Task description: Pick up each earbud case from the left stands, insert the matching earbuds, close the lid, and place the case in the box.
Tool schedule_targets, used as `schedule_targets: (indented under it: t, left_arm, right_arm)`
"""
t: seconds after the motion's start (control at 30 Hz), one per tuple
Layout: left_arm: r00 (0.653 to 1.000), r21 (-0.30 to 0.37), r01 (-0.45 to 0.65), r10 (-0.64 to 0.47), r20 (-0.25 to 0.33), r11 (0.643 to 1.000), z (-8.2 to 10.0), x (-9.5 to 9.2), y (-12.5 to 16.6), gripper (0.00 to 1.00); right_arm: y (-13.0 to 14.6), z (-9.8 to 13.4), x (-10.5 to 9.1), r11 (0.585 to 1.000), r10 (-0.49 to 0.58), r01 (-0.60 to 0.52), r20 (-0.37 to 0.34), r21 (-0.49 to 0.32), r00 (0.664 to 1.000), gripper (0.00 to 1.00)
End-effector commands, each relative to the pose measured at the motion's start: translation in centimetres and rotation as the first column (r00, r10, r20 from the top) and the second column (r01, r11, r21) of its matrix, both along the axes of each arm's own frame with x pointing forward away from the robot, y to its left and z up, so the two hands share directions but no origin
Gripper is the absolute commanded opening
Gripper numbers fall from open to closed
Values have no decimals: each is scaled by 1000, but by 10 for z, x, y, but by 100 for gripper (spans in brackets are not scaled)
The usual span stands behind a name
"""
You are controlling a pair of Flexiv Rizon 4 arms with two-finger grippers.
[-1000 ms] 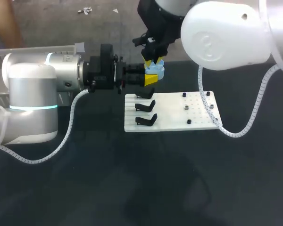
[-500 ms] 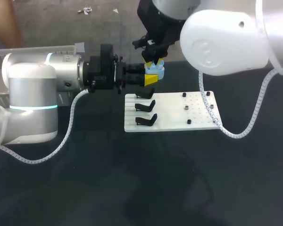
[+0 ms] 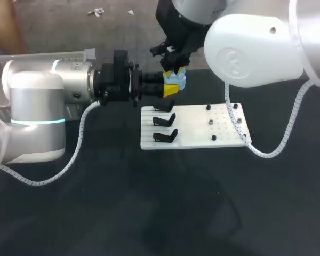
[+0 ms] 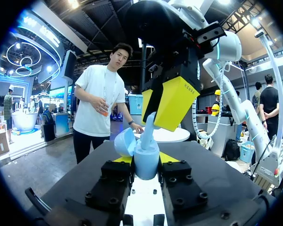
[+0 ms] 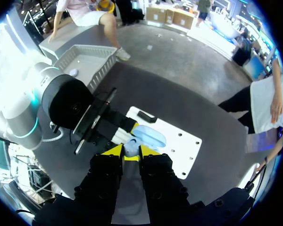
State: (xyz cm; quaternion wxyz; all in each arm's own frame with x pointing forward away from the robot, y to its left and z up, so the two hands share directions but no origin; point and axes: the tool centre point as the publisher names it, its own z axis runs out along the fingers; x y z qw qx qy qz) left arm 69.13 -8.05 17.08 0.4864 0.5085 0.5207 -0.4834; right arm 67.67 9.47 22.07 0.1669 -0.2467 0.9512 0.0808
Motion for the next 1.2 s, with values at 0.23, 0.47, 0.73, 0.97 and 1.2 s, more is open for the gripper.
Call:
schedule_targets:
  t: [0.23, 0.47, 0.73, 0.97, 1.2]
  left_arm:
    - [1000, -5, -5, 5, 5, 1000, -1, -1, 0, 0]
    - [1000, -5, -5, 5, 5, 1000, -1, -1, 0, 0]
    - [1000, -5, -5, 5, 5, 1000, -1, -1, 0, 0]
    - [1000, -5, -5, 5, 5, 1000, -1, -1, 0, 0]
    - [1000, -5, -5, 5, 5, 1000, -1, -1, 0, 0]
  right_arm:
    - [0, -3, 1, 1000, -6, 6, 1, -2, 1000, 0]
    - [1, -5, 2, 1000, -8, 8, -1, -3, 1000, 0]
    - [1, -6, 3, 1000, -3, 3, -4, -9, 1000, 0]
    - [0, -6, 4, 1000, 9, -9, 1, -26, 1000, 0]
    - [-1, -6, 4, 999, 18, -18, 5, -44, 1000, 0]
